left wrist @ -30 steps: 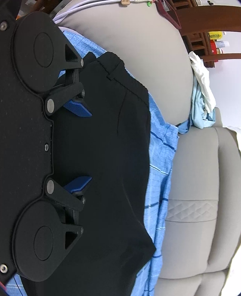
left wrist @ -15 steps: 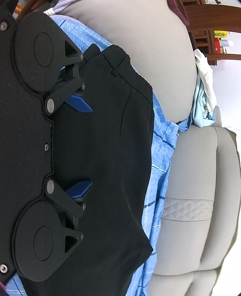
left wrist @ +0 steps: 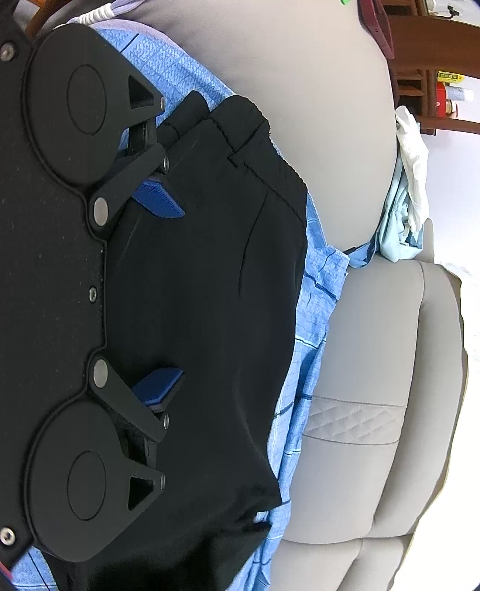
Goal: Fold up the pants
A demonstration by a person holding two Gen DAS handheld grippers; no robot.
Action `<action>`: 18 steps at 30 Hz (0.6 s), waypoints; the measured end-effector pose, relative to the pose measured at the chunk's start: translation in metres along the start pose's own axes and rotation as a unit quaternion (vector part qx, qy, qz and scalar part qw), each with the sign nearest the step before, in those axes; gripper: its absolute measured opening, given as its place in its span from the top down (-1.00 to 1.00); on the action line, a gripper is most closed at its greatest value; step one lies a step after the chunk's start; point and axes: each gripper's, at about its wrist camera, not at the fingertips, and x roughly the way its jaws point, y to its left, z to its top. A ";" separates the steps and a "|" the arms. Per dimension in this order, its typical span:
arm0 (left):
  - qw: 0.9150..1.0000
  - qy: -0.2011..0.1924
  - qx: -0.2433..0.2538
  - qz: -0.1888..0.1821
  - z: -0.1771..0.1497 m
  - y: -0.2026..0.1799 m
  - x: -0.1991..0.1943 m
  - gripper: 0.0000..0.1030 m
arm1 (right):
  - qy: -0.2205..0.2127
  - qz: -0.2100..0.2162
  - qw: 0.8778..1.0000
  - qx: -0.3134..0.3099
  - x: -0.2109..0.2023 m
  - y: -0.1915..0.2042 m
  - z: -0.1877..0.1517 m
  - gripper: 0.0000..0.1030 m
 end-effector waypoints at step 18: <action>0.995 -0.071 0.009 -0.065 0.009 -0.022 -0.040 -0.65 | -0.055 0.101 0.992 -0.052 -0.087 0.033 -0.041 -0.89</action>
